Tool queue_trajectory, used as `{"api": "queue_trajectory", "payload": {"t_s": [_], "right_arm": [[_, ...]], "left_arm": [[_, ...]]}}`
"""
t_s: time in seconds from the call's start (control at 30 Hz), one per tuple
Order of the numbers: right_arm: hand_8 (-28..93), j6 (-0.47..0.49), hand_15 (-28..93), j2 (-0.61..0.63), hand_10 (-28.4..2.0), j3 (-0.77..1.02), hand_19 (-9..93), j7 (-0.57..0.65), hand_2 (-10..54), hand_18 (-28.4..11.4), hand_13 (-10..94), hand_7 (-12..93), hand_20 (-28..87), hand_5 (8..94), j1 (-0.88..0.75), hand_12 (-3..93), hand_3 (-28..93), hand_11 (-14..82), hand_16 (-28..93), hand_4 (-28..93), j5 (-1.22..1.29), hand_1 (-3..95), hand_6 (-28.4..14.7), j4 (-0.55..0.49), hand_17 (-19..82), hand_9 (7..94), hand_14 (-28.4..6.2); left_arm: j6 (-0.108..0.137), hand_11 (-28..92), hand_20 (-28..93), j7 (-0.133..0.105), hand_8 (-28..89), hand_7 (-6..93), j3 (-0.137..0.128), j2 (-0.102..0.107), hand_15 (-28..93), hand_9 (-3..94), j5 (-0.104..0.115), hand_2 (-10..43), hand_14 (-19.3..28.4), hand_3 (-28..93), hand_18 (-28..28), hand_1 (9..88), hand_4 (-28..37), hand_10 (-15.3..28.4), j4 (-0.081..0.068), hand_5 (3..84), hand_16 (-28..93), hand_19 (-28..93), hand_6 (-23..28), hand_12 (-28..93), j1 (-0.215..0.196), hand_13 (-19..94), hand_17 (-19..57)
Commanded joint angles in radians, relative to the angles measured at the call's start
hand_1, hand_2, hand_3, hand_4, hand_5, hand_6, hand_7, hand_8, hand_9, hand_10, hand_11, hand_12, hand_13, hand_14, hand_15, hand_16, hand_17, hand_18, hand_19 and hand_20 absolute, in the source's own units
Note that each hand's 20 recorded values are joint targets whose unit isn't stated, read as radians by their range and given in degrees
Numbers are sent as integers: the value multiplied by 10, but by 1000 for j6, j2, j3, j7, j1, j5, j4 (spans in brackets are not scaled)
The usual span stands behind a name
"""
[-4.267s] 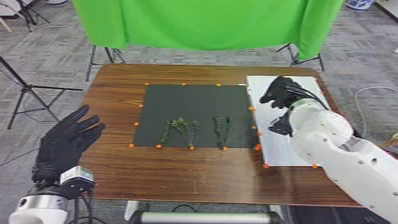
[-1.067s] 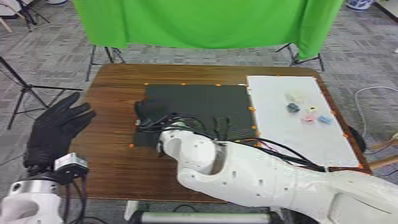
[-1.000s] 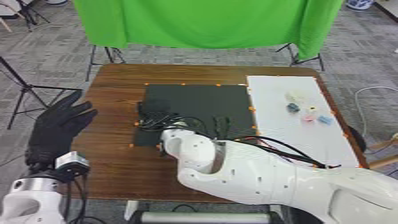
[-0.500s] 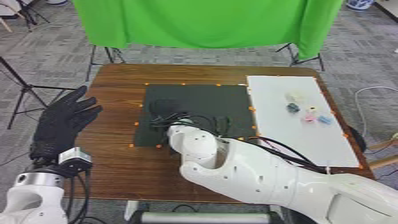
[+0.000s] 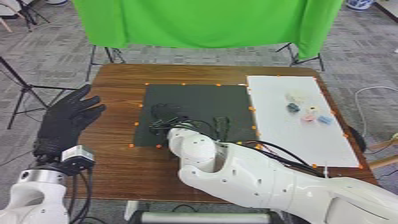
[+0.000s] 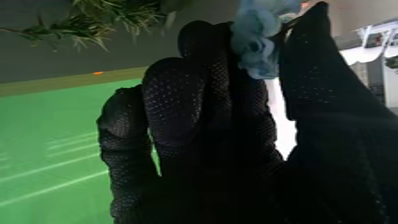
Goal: Arrange flowers
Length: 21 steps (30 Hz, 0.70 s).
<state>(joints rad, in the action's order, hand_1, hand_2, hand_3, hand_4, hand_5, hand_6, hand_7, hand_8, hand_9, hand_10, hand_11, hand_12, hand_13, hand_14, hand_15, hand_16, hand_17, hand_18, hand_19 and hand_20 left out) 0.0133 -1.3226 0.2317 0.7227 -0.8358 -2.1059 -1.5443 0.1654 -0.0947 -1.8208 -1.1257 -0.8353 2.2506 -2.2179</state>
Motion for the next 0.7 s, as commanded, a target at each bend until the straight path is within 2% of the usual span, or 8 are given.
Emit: {"api": "queue_trajectory", "payload": {"t_s": [0.03, 0.13, 0.27, 0.43, 0.67, 0.7], "right_arm": [[-188, 59, 807, -10, -139, 36, 932, 2, -95, -229, 665, 323, 409, 623, -10, 185, 873, 520, 142, -283, -8, 339, -29, 0, 297, 649, -81], [-187, 66, 815, -10, -144, 41, 932, 4, -95, -230, 653, 309, 409, 608, -11, 179, 873, 528, 139, -283, -3, 329, -38, 0, 290, 631, -86], [-183, 80, 823, -12, -152, 51, 932, -2, -95, -232, 641, 304, 411, 596, -17, 174, 875, 533, 136, -283, -14, 323, -42, -1, 284, 615, -91], [-183, 82, 830, -14, -158, 58, 932, -5, -95, -232, 630, 298, 413, 580, -21, 171, 871, 538, 132, -283, 4, 318, -49, -5, 277, 598, -95], [-171, 143, 849, -29, -178, 112, 932, -18, -95, -236, 603, 268, 414, 542, -59, 165, 867, 544, 121, -283, -8, 292, -69, -26, 260, 554, -110], [-170, 155, 853, -33, -181, 123, 932, -23, -95, -237, 596, 264, 413, 535, -68, 165, 867, 546, 120, -283, -14, 289, -74, -26, 257, 544, -112]], "left_arm": [[-5, 272, -56, -13, -96, 134, 1, -8, 497, 364, 0, 48, 270, 816, 241, 254, -182, 202, -2, 383, -97, 600, 101, 95, -18, 267, -85], [-8, 272, -56, -9, -96, 134, 2, -9, 496, 364, -2, 47, 270, 816, 241, 254, -181, 201, -4, 383, -97, 599, 101, 95, -14, 267, -85], [-4, 272, -56, -16, -96, 134, 2, -9, 496, 364, 0, 46, 270, 815, 242, 254, -181, 202, -3, 383, -97, 599, 101, 95, -18, 267, -85], [-9, 272, -55, -7, -96, 134, 5, -10, 496, 364, -3, 45, 269, 814, 241, 253, -179, 201, -5, 383, -97, 598, 101, 95, -12, 267, -85], [-18, 271, -54, 4, -96, 134, 4, -18, 495, 364, -8, 44, 269, 812, 242, 255, -178, 202, -6, 383, -97, 598, 101, 94, -9, 267, -85], [-13, 271, -54, 4, -96, 134, 5, -17, 495, 364, -8, 44, 269, 812, 242, 255, -178, 202, -4, 383, -97, 599, 101, 94, -13, 267, -86]]}}
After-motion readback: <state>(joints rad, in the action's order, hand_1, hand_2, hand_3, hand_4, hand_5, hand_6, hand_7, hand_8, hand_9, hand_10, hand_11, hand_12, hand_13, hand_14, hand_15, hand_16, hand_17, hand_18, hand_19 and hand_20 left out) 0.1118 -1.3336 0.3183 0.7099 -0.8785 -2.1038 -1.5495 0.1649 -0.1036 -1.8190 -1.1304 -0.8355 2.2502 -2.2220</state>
